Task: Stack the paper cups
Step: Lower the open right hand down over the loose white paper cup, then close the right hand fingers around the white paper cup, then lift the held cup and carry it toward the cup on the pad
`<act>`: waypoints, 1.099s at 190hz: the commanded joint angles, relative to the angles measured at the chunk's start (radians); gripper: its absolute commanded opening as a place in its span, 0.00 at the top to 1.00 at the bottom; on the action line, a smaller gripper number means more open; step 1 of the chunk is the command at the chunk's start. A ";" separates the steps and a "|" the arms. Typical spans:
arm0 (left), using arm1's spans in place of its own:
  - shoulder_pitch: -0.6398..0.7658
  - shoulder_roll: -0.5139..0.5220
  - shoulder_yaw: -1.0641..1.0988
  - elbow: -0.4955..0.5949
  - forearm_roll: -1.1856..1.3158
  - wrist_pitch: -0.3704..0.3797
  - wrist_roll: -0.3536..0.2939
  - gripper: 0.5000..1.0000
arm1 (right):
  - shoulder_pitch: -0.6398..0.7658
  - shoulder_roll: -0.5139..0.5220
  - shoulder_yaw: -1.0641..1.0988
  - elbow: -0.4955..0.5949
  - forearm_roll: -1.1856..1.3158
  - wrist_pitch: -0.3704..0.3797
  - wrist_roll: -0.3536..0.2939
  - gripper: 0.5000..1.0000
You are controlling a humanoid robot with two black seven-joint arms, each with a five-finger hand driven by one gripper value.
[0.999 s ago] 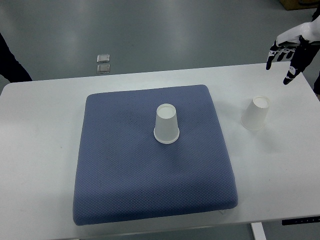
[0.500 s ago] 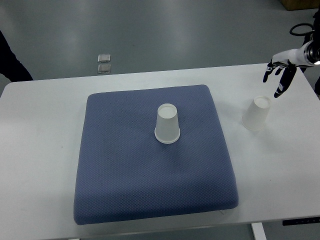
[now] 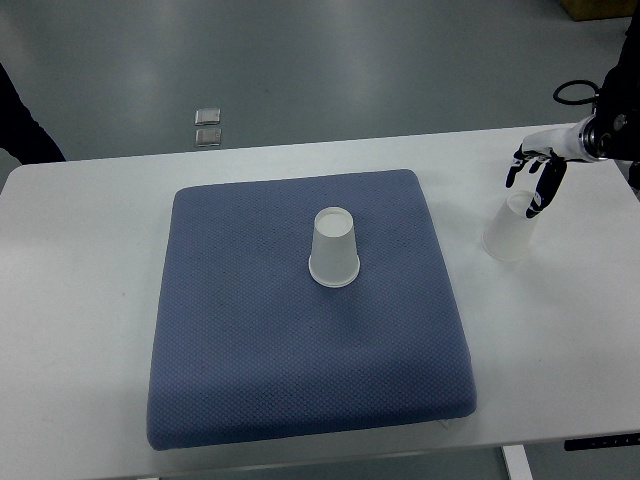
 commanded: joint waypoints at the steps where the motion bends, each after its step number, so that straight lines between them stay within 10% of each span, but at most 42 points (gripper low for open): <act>1: 0.000 0.000 0.000 0.000 0.000 0.000 0.000 0.00 | -0.015 0.015 0.001 0.000 0.000 -0.024 0.000 0.17; 163: 0.000 0.000 0.000 0.000 0.000 0.000 0.000 0.00 | -0.095 0.055 0.000 -0.018 0.000 -0.092 0.000 0.20; 209: 0.001 0.000 0.000 0.000 0.000 0.000 0.000 0.00 | -0.128 0.056 0.000 -0.050 0.000 -0.105 0.000 0.52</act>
